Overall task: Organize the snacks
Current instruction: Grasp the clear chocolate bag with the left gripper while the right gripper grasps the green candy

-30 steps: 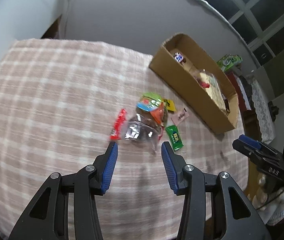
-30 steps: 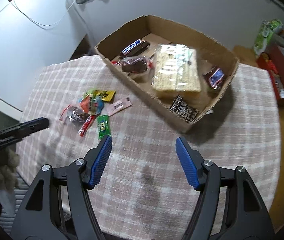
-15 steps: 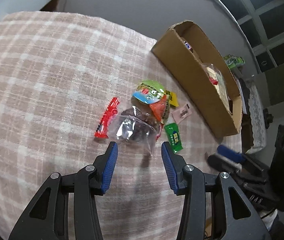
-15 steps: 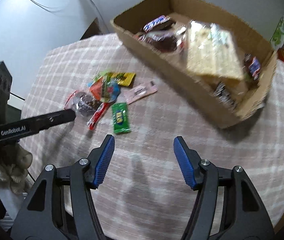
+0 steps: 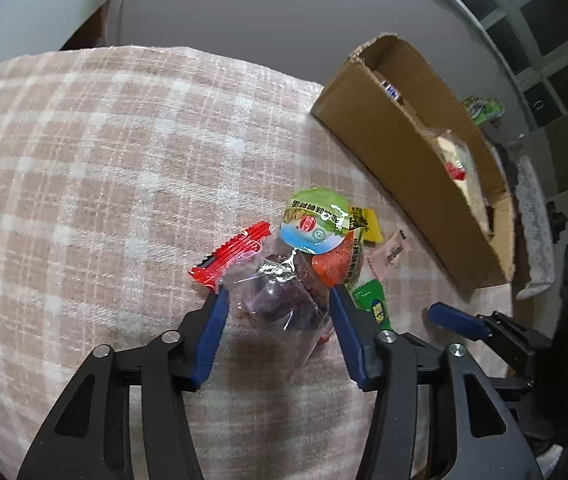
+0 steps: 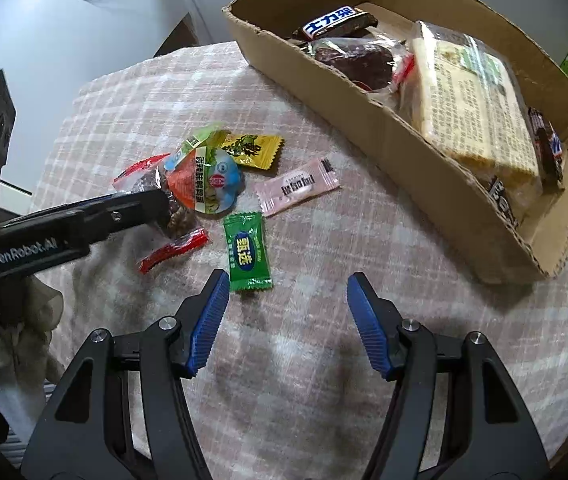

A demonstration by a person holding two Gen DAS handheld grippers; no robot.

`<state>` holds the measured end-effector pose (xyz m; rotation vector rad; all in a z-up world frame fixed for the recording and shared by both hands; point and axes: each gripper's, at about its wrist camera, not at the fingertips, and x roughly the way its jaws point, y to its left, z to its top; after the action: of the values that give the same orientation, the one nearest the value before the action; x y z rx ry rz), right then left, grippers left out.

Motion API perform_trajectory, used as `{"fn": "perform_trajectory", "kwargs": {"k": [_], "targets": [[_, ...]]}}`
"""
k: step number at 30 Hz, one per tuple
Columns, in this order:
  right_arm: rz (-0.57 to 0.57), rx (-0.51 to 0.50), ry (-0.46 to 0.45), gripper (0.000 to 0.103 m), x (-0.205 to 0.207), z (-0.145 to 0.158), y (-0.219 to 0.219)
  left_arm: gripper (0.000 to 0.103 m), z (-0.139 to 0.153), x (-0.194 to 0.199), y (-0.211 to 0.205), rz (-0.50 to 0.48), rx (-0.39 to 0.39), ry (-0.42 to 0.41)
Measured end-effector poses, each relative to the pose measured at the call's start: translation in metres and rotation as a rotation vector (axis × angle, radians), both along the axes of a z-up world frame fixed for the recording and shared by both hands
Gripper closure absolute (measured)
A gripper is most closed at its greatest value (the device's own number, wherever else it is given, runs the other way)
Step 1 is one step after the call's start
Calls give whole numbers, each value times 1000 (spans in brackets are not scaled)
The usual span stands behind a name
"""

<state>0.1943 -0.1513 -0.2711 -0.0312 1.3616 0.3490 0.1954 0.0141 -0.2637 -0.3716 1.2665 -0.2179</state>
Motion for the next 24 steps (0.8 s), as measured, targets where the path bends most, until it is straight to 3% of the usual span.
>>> {"fn": "perform_trajectory", "kwargs": {"k": [16, 22, 24], "targets": [[50, -67, -23, 38, 10, -10, 26, 48, 3, 11, -40, -95, 185, -71], [77, -113, -45, 38, 11, -13, 40, 61, 1, 9, -34, -116, 190, -87], [103, -150, -59, 45, 10, -14, 46, 63, 1, 8, -28, -116, 178, -87]]}}
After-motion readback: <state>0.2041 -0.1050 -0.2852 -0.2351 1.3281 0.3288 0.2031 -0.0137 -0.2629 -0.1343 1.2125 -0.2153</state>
